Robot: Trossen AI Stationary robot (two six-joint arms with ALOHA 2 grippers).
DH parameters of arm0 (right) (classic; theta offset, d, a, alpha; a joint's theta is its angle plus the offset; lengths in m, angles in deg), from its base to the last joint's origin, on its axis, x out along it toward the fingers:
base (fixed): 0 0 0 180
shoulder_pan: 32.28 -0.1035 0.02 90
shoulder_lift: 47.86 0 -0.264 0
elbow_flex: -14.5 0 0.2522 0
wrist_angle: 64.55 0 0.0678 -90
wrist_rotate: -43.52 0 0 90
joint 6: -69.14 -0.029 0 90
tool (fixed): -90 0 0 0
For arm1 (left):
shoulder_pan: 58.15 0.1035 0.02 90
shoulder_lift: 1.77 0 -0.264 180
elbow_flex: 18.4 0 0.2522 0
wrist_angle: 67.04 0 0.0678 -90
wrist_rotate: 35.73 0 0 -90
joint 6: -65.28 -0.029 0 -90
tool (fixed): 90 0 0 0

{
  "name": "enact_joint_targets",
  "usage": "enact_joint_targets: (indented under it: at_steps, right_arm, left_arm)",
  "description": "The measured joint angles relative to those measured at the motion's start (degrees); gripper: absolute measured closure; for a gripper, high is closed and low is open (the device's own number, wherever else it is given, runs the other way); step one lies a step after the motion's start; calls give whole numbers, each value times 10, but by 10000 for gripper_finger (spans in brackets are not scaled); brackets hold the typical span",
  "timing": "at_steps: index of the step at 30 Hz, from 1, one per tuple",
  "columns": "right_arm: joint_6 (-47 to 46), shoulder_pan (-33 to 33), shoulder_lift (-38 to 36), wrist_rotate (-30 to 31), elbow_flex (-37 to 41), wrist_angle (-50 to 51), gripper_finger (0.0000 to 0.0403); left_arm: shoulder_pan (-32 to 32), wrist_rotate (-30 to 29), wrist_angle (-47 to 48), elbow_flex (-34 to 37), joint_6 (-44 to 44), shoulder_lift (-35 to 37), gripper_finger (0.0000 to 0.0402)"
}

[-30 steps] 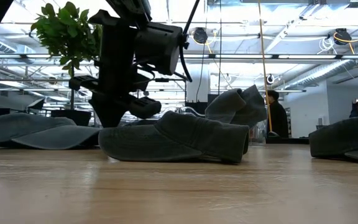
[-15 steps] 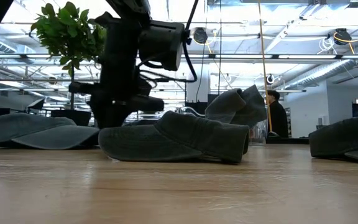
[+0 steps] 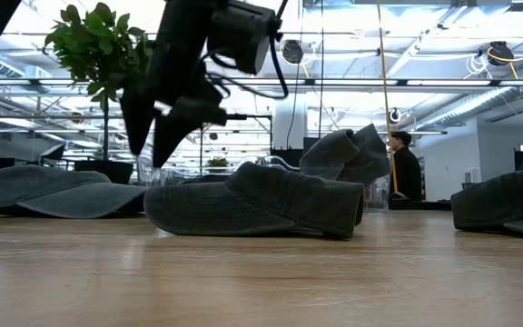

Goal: Pick & Place hat
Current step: Put the blue cap into the right transparent bin

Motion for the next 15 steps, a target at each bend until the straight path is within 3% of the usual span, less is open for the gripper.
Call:
enact_joint_targets:
  at_steps: [4, 15]
  right_arm:
    - [11, 0, 0, -1, 0, 0, 220]
    - [70, 0, 4, -31, 0, 0, 220]
  left_arm:
    - [25, -35, 20, -14, 33, 0, 121]
    - [68, -22, 17, -13, 44, -71, 117]
